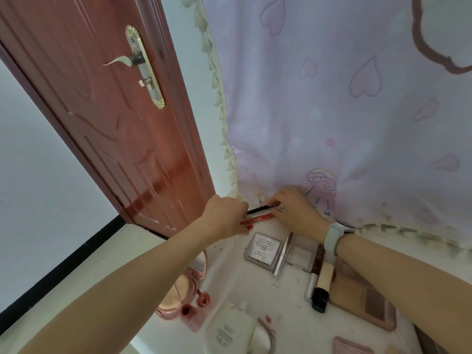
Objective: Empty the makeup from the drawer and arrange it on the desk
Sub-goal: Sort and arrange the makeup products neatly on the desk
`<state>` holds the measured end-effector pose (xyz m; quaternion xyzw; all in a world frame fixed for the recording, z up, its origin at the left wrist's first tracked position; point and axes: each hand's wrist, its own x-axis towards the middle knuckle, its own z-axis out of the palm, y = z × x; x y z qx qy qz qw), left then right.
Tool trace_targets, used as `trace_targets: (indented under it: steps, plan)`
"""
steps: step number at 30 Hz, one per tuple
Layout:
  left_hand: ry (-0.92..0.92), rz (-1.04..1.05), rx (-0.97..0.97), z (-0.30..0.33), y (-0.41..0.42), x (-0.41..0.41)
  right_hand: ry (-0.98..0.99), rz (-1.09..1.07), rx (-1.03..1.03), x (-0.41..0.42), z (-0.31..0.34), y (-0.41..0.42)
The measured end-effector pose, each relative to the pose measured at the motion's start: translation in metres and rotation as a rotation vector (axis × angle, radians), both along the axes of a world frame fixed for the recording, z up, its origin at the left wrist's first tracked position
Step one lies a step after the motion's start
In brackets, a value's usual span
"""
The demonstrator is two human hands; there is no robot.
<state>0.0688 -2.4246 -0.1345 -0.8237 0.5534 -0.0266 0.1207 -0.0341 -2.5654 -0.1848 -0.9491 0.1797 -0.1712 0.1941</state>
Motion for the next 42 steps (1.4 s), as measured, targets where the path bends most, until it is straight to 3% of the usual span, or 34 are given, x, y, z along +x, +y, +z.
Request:
trace_targets:
  steps: [4, 8, 12, 16, 20, 23, 25, 27, 33, 37, 42]
  plan:
    - [0.138, 0.061, -0.170, 0.020, 0.012, 0.007, 0.035, 0.105, 0.084, -0.019, 0.021, 0.018]
    - [0.193, 0.138, -0.334, 0.033, 0.034, 0.005, 0.310, 0.229, -0.158, -0.041, 0.023, 0.051]
    - [0.206, 0.165, -0.405, 0.036, 0.053, -0.006, 0.457, 0.179, -0.295, -0.040, 0.011, 0.066]
    - [0.290, 0.185, -0.510, 0.042, 0.071, -0.019, 0.344, 0.130, -0.218, -0.037, 0.011, 0.074]
    - [0.455, 0.214, -0.748, 0.057, 0.091, -0.037, 0.055, 0.135, 0.214, -0.046, 0.033, 0.078]
    - [0.710, 0.277, -0.969, 0.068, 0.109, -0.066, -0.145, 0.145, 0.389, -0.074, 0.062, 0.090]
    - [0.925, 0.313, -1.080, 0.067, 0.120, -0.088, -0.196, 0.165, 0.383, -0.097, 0.072, 0.100]
    - [1.042, 0.338, -1.098, 0.059, 0.127, -0.109, -0.191, 0.191, 0.352, -0.118, 0.076, 0.112]
    - [1.306, 0.303, -0.842, 0.022, 0.144, -0.165, -0.124, 0.200, 0.249, -0.166, 0.064, 0.148]
    - [1.258, 0.285, -0.947, 0.000, 0.156, -0.184, -0.100, 0.142, 0.272, -0.191, 0.062, 0.153]
    - [1.378, 0.356, -1.038, -0.019, 0.163, -0.210, -0.031, 0.118, 0.050, -0.215, 0.049, 0.161]
